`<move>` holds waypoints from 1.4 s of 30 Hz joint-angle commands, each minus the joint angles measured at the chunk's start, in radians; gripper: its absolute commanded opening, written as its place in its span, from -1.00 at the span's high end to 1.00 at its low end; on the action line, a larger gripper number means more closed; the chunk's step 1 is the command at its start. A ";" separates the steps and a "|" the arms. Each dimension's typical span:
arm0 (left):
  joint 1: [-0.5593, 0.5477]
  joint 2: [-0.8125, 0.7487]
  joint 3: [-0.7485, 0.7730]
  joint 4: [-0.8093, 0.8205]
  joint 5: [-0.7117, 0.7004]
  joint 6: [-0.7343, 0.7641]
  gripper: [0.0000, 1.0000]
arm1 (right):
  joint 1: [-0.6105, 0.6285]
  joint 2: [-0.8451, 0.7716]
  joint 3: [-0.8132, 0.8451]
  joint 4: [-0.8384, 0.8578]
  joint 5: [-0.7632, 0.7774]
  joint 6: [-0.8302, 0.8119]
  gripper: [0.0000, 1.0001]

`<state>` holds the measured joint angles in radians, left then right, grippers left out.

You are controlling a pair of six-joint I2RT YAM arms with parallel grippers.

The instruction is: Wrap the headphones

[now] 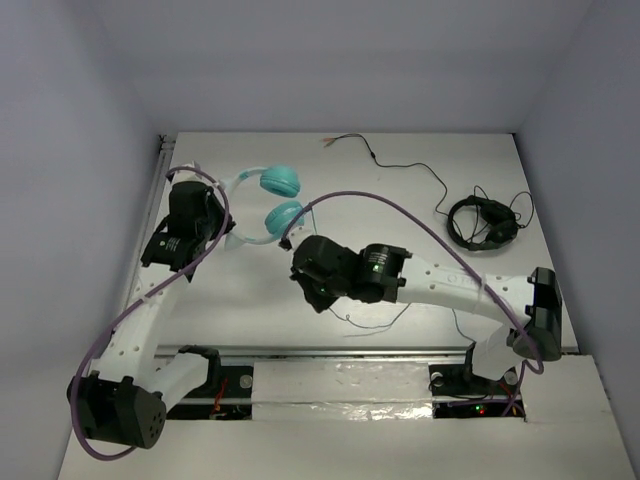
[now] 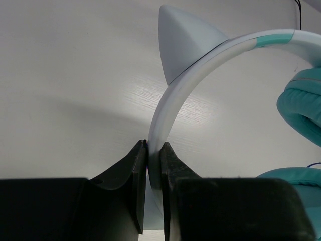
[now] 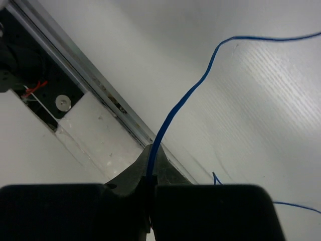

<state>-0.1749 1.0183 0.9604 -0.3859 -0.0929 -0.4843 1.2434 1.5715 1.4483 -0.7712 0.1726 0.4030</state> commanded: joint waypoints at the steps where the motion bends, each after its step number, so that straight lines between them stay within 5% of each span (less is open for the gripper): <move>1: -0.011 -0.034 -0.008 0.101 0.070 0.036 1.00 | 0.002 0.004 0.133 -0.091 0.015 -0.085 1.00; 12: -0.086 -0.058 -0.114 0.134 0.295 0.127 1.00 | -0.007 0.131 0.357 -0.146 -0.151 -0.200 1.00; 38: -0.232 -0.083 -0.063 0.041 0.436 0.247 1.00 | -0.163 0.062 0.466 -0.217 0.284 -0.254 1.00; 42: -0.232 -0.098 -0.072 0.068 0.485 0.254 1.00 | -0.173 0.065 0.454 -0.183 0.399 -0.257 0.83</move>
<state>-0.4011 0.9455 0.8471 -0.4004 0.3073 -0.2268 1.0790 1.6314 1.8694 -0.9863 0.4530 0.1646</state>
